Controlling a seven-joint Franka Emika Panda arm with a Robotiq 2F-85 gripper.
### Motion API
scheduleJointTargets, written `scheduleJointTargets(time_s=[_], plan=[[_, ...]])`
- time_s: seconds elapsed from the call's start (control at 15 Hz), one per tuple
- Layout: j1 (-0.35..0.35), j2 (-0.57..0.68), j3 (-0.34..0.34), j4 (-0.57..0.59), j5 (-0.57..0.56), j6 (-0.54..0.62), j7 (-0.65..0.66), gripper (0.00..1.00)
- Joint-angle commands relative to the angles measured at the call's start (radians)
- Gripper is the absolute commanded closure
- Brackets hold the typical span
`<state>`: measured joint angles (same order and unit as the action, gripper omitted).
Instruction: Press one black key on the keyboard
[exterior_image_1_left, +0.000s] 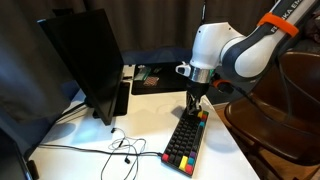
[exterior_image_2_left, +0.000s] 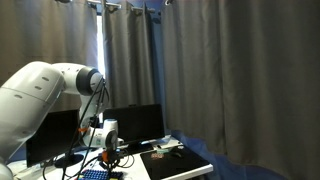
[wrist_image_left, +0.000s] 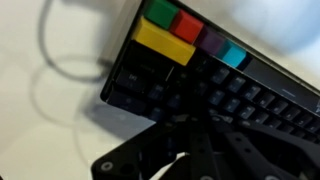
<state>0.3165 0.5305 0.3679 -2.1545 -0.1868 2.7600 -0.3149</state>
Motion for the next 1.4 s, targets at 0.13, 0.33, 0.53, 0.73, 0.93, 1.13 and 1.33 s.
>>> scheduleJointTargets(time_s=[0.13,0.33,0.53,0.73,0.93,1.13,1.33], plan=[[-0.013,-0.006,0.014,0.008,0.015,-0.014,-0.012,1.0],[-0.013,-0.022,0.015,0.003,0.015,-0.017,-0.01,1.0],[-0.012,-0.042,0.014,-0.001,0.014,-0.021,-0.007,1.0],[-0.013,-0.058,0.017,-0.003,0.018,-0.024,-0.007,1.0],[-0.014,-0.079,0.019,-0.006,0.025,-0.042,-0.004,0.68],[-0.017,-0.116,0.023,-0.012,0.042,-0.078,0.003,0.48],[-0.022,-0.167,0.029,-0.018,0.062,-0.117,0.0,0.26]])
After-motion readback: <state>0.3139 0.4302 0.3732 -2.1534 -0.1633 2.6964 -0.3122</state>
